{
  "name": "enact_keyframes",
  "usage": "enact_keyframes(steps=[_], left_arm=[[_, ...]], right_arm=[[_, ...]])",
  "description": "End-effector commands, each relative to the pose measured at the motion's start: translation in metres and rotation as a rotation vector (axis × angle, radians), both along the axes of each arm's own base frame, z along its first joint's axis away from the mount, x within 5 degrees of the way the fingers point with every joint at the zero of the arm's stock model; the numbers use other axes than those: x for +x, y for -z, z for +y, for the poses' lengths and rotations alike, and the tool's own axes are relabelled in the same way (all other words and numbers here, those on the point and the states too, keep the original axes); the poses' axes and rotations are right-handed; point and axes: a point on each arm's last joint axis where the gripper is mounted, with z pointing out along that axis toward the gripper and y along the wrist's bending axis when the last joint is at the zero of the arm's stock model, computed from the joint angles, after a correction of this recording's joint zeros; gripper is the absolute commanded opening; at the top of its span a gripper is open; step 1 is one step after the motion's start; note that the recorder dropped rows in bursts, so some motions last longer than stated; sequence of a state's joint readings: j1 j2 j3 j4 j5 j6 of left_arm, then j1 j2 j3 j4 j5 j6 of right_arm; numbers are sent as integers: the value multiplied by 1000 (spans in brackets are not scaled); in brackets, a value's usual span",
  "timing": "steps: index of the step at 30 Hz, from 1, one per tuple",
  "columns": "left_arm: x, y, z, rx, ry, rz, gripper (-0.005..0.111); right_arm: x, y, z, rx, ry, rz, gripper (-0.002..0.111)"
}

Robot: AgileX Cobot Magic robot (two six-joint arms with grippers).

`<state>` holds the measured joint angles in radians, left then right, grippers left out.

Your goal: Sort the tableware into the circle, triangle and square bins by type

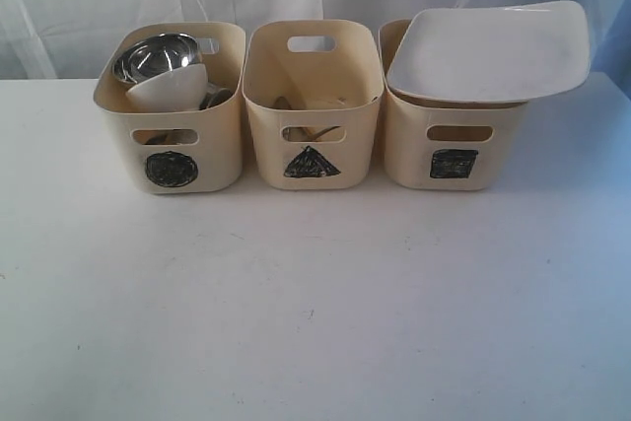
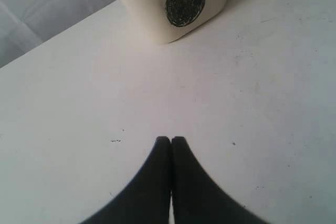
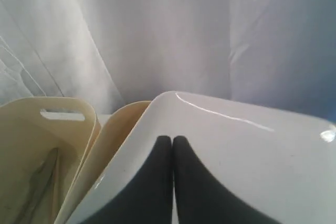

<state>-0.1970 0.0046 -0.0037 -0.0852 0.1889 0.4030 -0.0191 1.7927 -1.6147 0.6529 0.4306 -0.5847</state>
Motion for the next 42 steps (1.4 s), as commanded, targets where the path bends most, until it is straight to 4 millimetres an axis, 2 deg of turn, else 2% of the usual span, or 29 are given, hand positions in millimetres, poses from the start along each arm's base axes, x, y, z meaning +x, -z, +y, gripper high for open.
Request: enact_keyframes(steps=[1,5,9,13,23,29,32,37,42], left_arm=[[0,1,1,25,1,-11,0],[0,1,1,25,1,-11,0],[0,1,1,25,1,-11,0],[0,1,1,25,1,-11,0],[0,1,1,25,1,-11,0],[0,1,1,25,1,-11,0],[0,1,1,25,1,-11,0],[0,1,1,25,1,-11,0],[0,1,1,25,1,-11,0]], right_arm=[[-11,-17,-4,-91,-2,-27,0],[-13,-10,-15,-163,92,51,0],[-23,-5,-27,-190,155,173,0],[-37,-18,-31,-201,163,190,0],[-77,-66,-36,-257,191,101,0],[-92,-75,-40,-329,208,121,0],[-94,-75,-46,-376,229,141,0],[-90,-70,-51,-355,254,162,0],[-75,-46,-53,-359,241,250,0]])
